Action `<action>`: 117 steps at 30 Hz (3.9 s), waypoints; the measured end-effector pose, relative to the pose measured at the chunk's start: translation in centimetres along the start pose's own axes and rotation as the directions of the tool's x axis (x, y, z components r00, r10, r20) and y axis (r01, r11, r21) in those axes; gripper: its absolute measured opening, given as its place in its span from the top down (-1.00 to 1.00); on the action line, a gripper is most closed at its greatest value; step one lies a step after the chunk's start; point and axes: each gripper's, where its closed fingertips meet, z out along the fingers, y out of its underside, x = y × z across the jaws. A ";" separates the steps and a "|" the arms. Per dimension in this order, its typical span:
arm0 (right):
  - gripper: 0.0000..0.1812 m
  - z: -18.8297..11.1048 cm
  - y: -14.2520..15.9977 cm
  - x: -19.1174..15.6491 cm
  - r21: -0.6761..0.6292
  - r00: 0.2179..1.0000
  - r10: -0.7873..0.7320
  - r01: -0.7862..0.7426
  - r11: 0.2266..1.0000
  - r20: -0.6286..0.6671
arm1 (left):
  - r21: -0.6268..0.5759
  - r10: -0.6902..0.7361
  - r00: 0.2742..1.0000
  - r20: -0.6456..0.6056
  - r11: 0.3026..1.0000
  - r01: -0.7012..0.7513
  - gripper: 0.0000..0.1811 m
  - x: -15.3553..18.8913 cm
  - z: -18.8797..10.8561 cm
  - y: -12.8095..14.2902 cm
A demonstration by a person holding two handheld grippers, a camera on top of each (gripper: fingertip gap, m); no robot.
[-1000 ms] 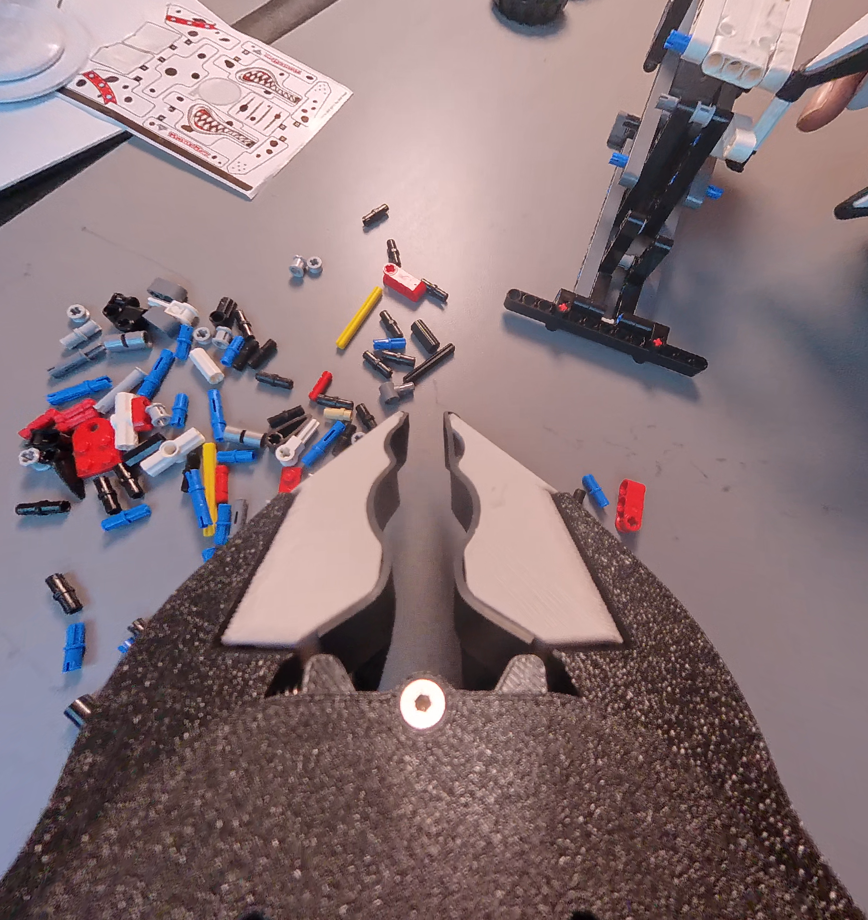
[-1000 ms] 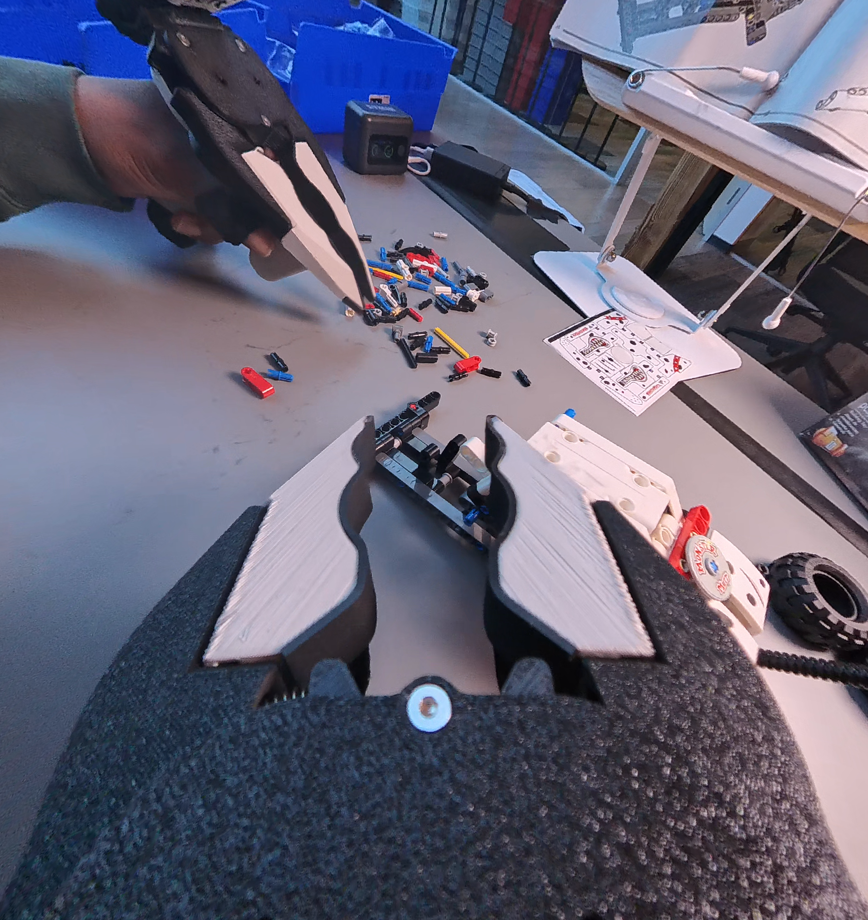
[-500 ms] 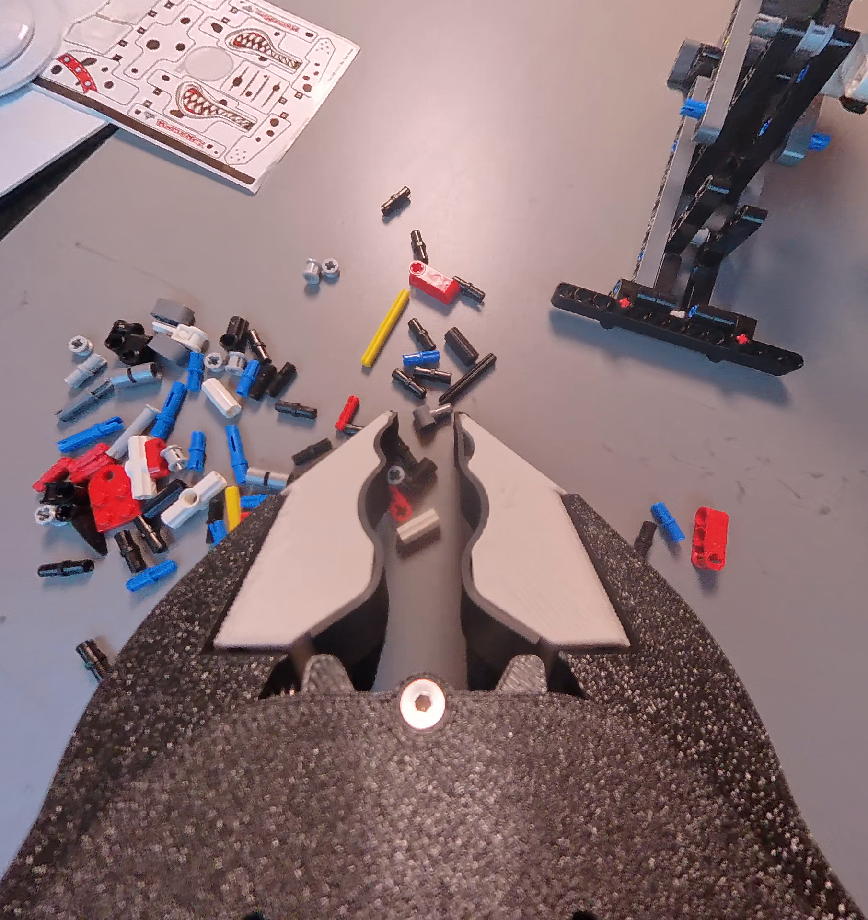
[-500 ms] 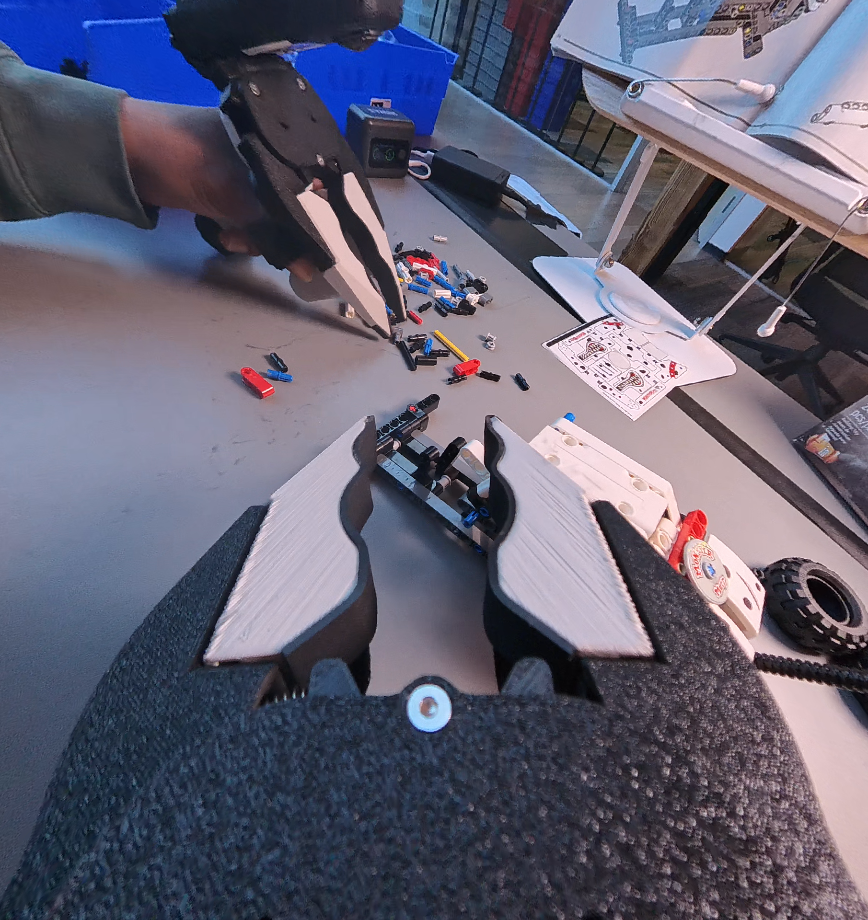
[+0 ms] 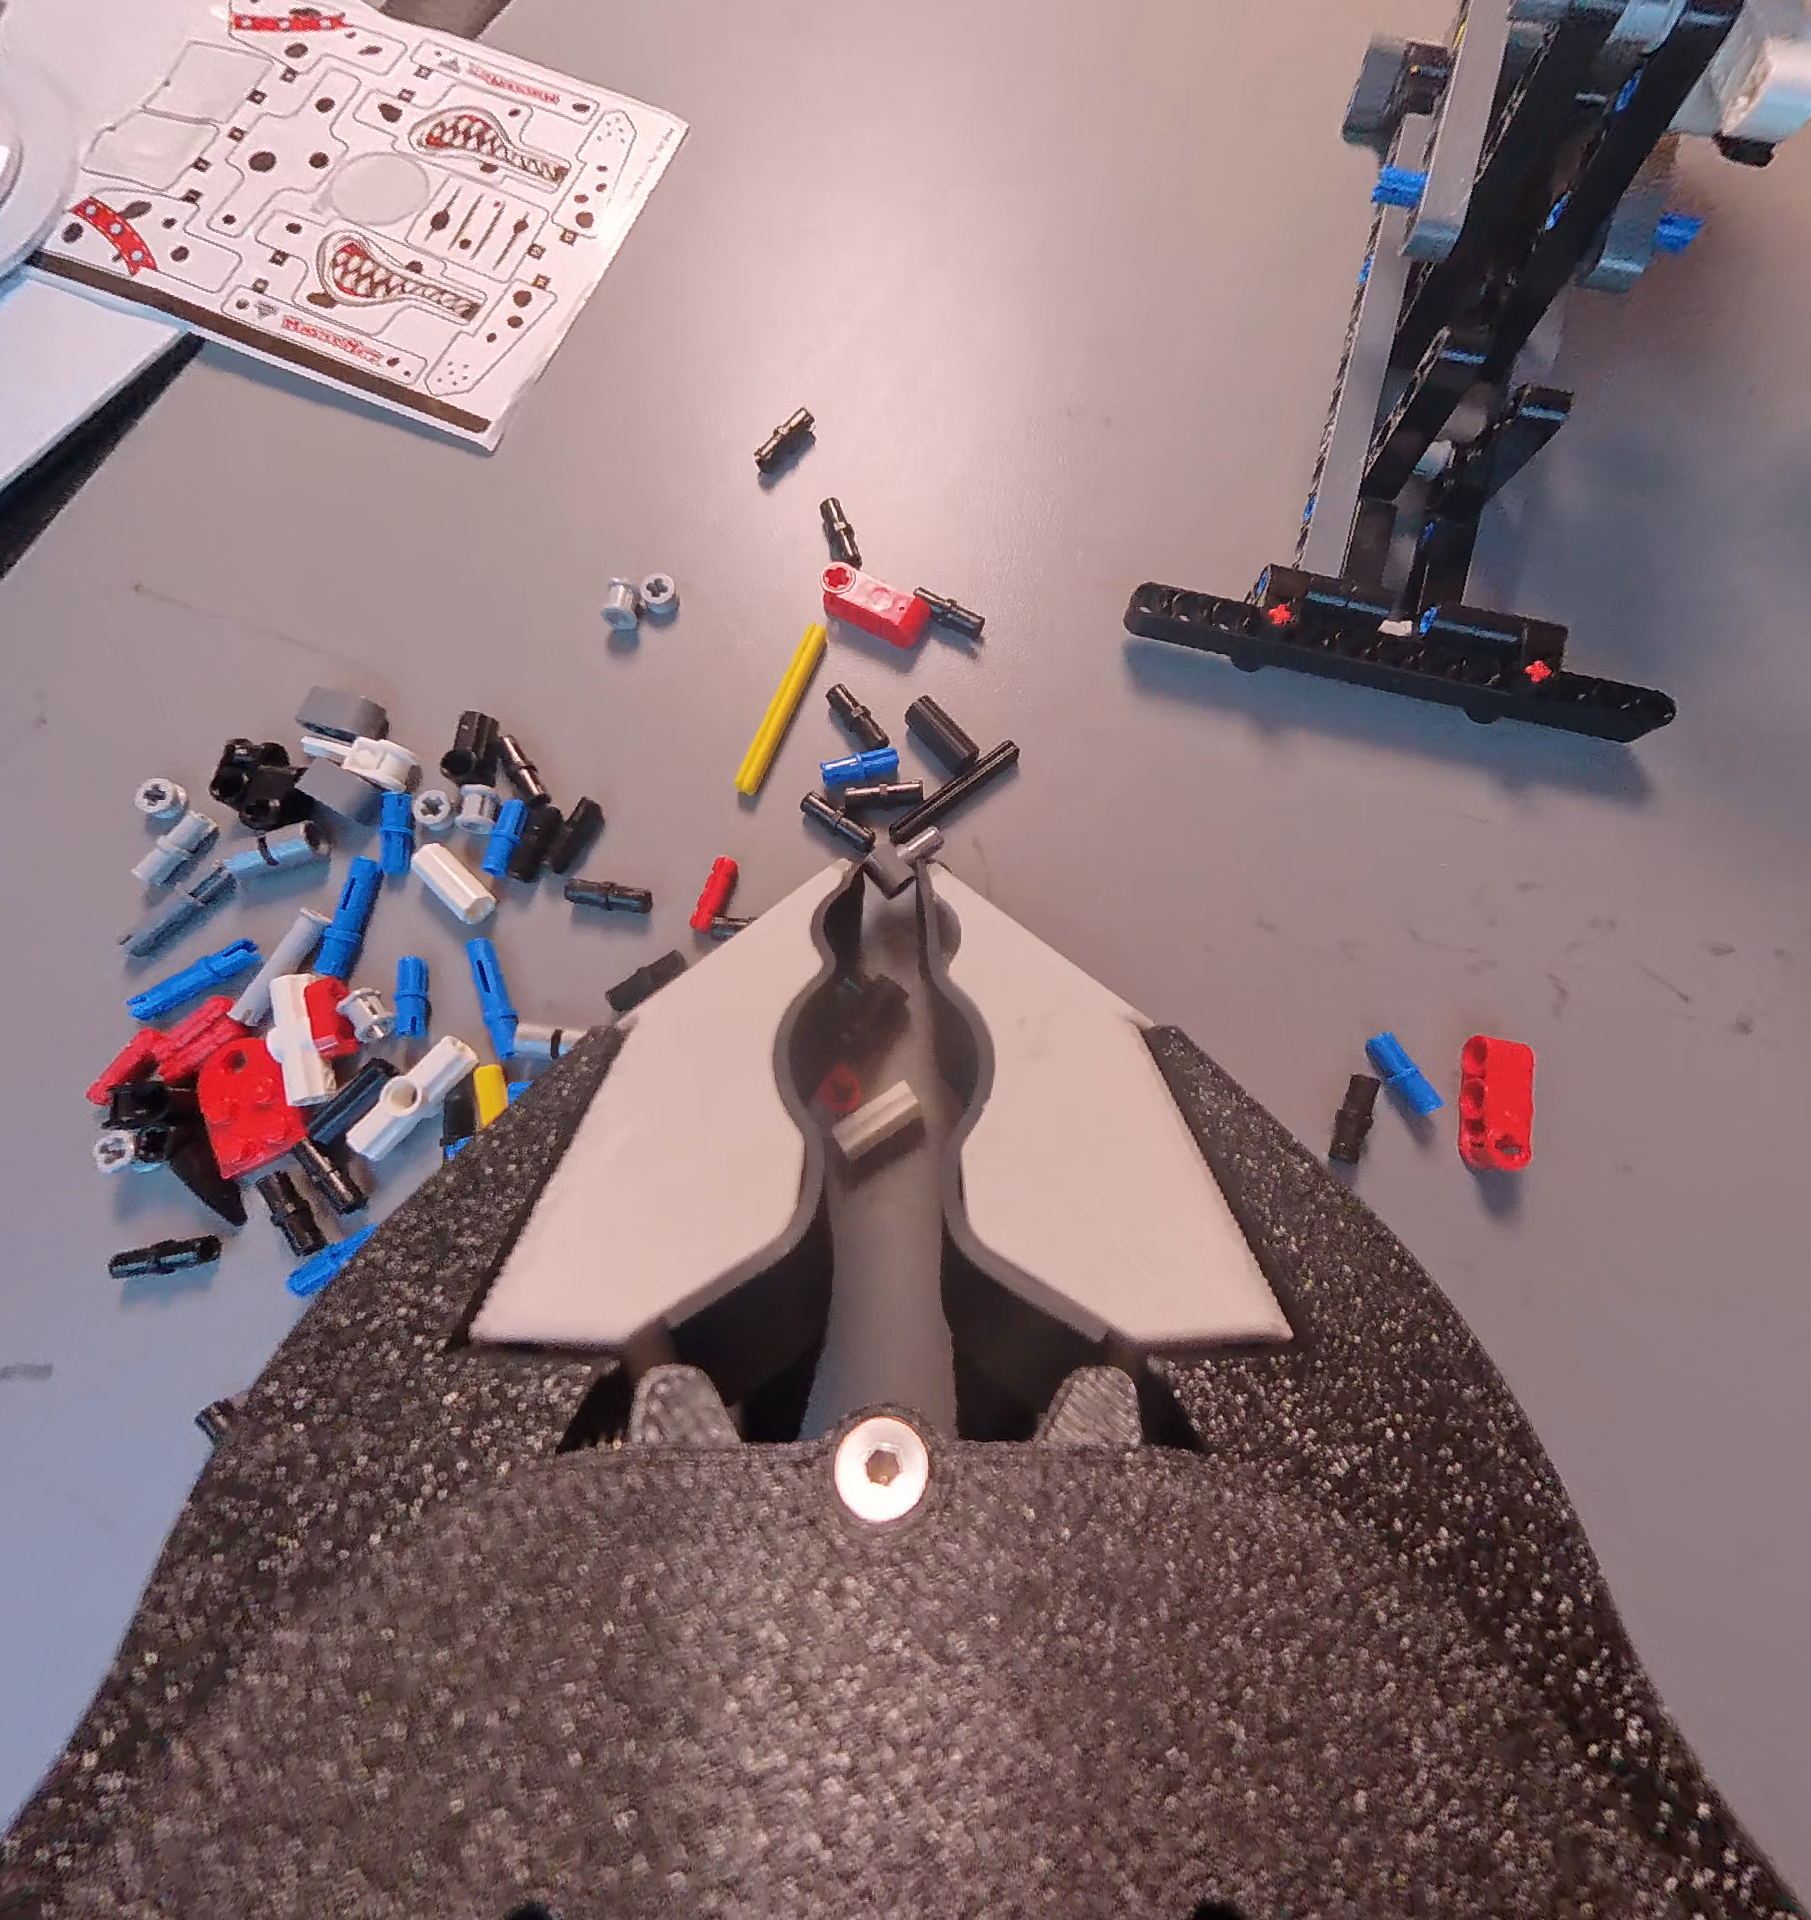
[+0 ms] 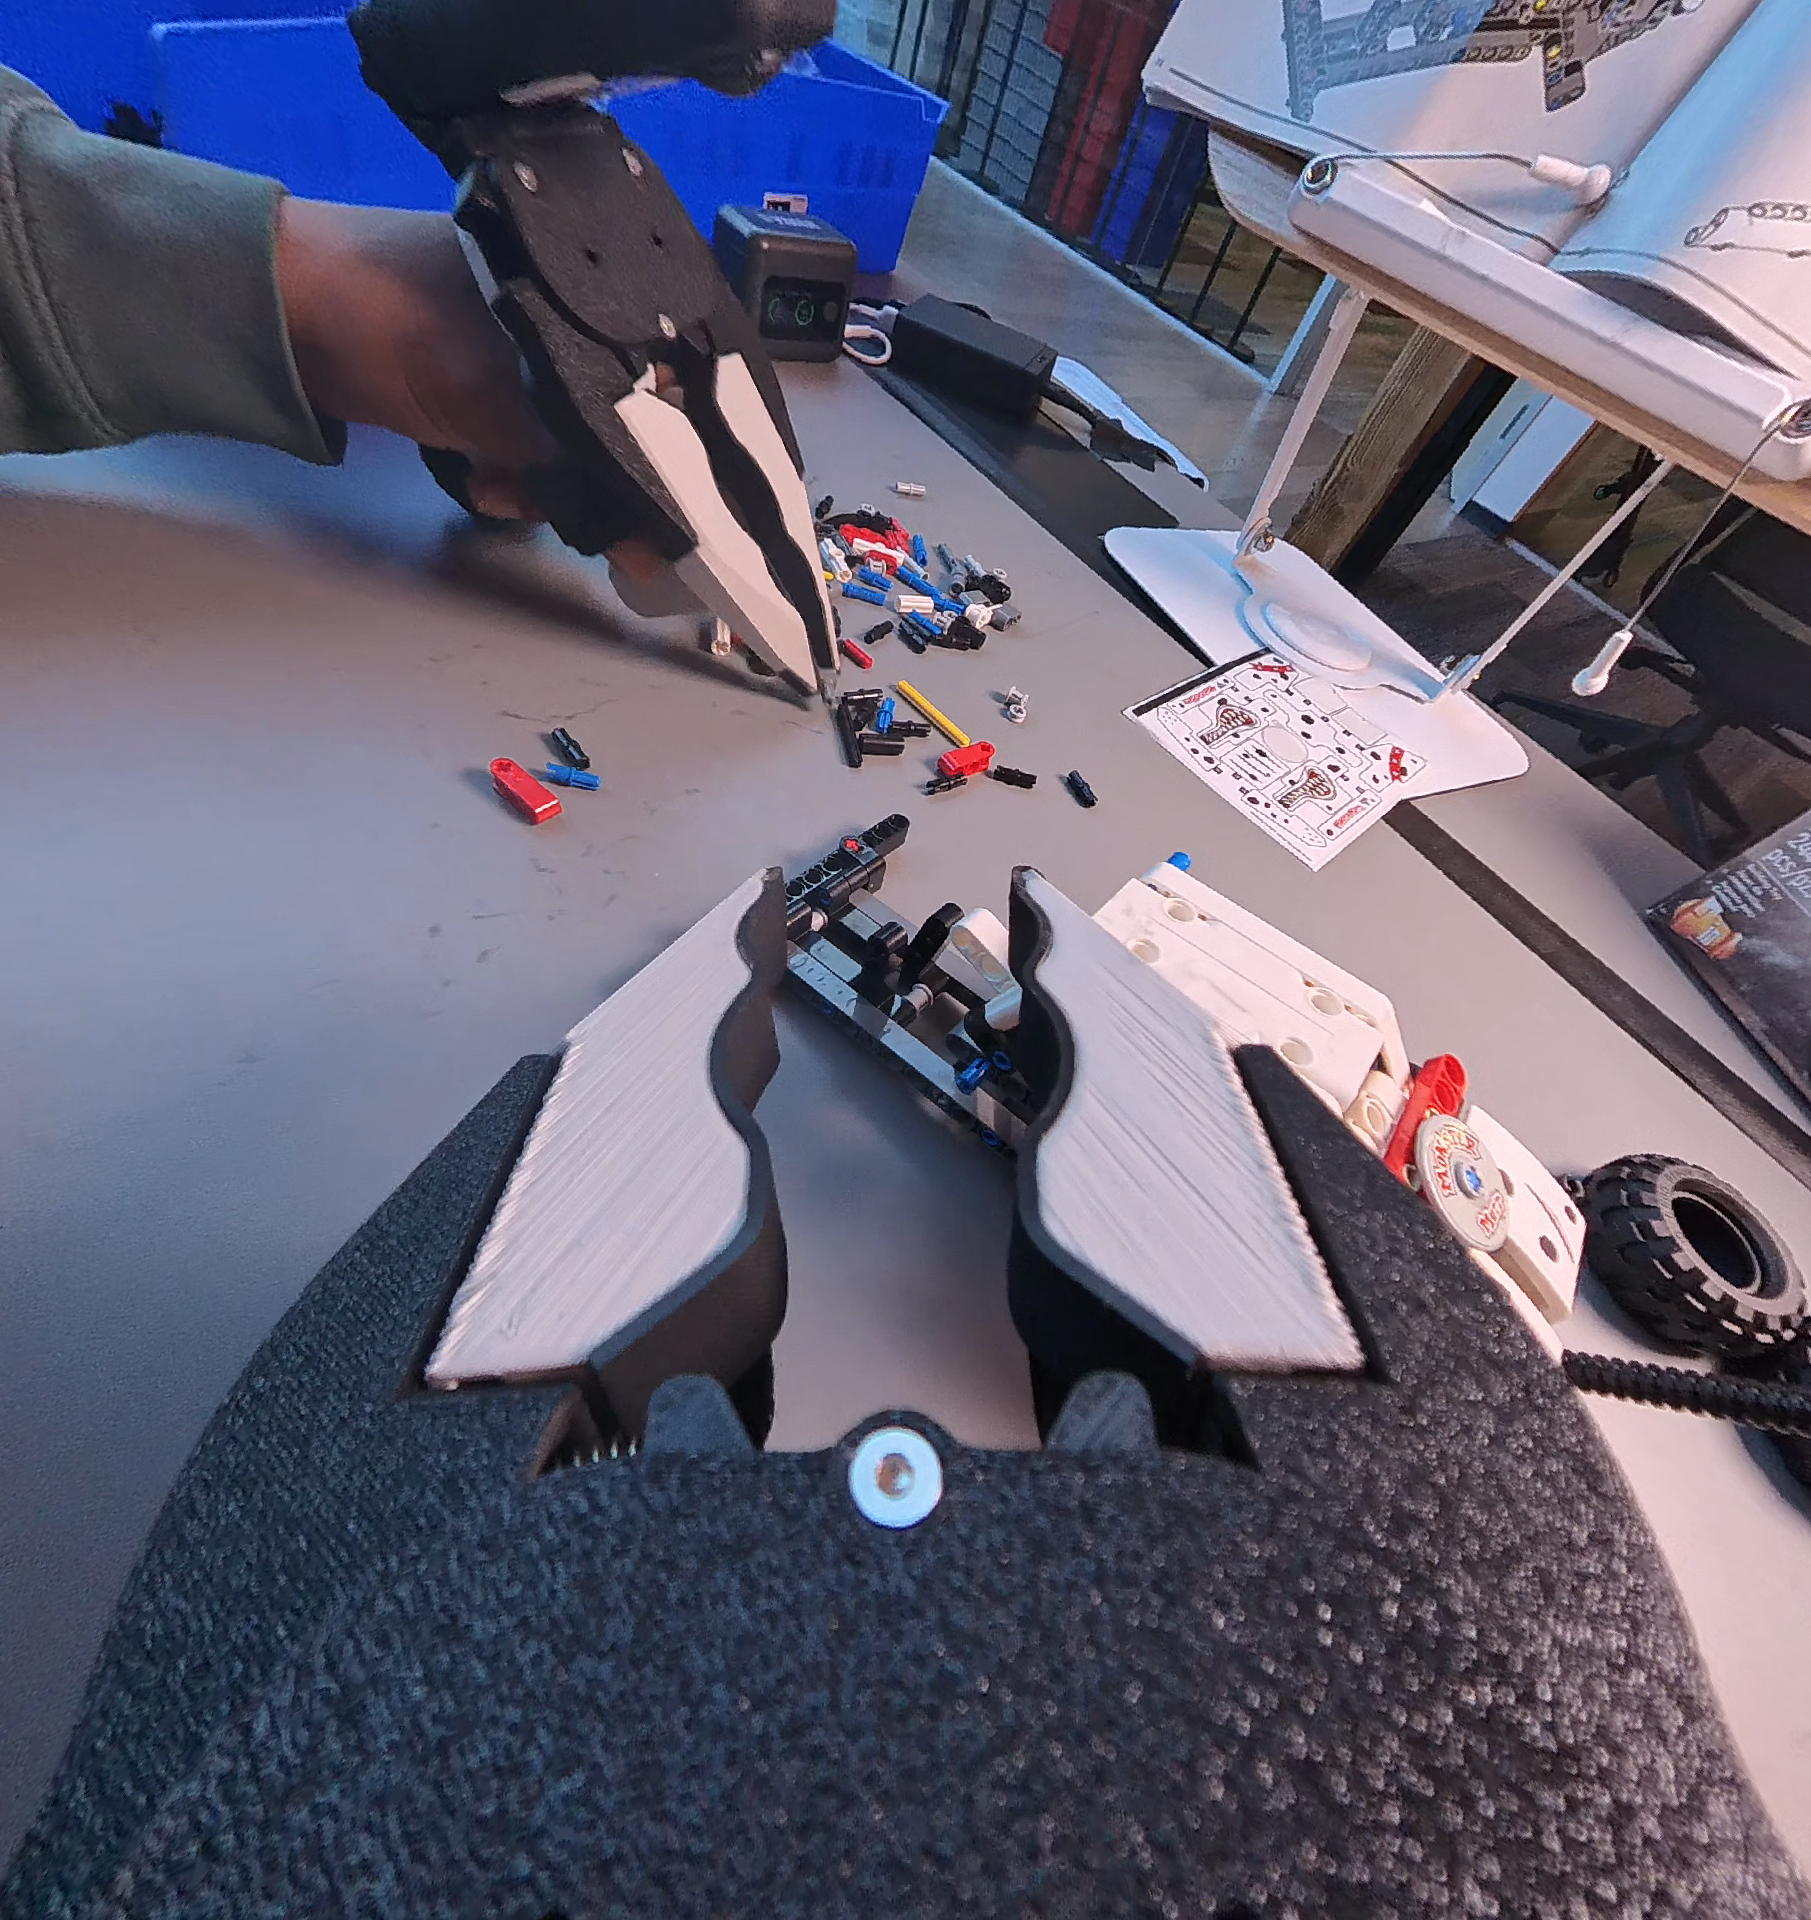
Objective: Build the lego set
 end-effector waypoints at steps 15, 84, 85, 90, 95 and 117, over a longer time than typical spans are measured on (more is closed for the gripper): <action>0.54 0.2 0.4 0.0 -0.016 1.000 -0.011 0.011 1.000 -0.005 | 0.016 0.004 0.982 -0.191 1.000 -0.001 0.89 8.9 -4.3 2.4; 0.54 0.2 0.2 -0.6 -0.008 0.999 -0.038 0.038 0.999 -0.008 | -0.536 -0.042 0.884 0.465 0.782 0.319 0.80 -12.7 -26.9 25.0; 0.54 0.2 0.2 -0.6 -0.009 0.999 -0.039 0.039 0.999 -0.009 | -0.533 -0.036 0.882 0.469 0.785 0.316 0.80 -12.7 -27.1 24.8; 0.54 0.1 0.2 -0.6 -0.009 0.999 -0.045 0.045 0.999 -0.010 | -0.468 -0.015 0.851 0.526 0.830 0.304 0.92 -13.1 -29.2 22.8; 0.54 0.1 0.1 -0.7 -0.006 0.999 -0.046 0.046 0.999 -0.008 | -0.358 -0.028 0.808 0.588 0.887 0.291 0.92 -13.0 -31.9 19.7; 0.53 -0.1 -1.8 -3.1 0.098 0.994 0.001 -0.011 0.995 0.108 | 0.272 -0.307 0.613 -0.728 0.690 0.670 0.92 10.8 -13.6 -7.3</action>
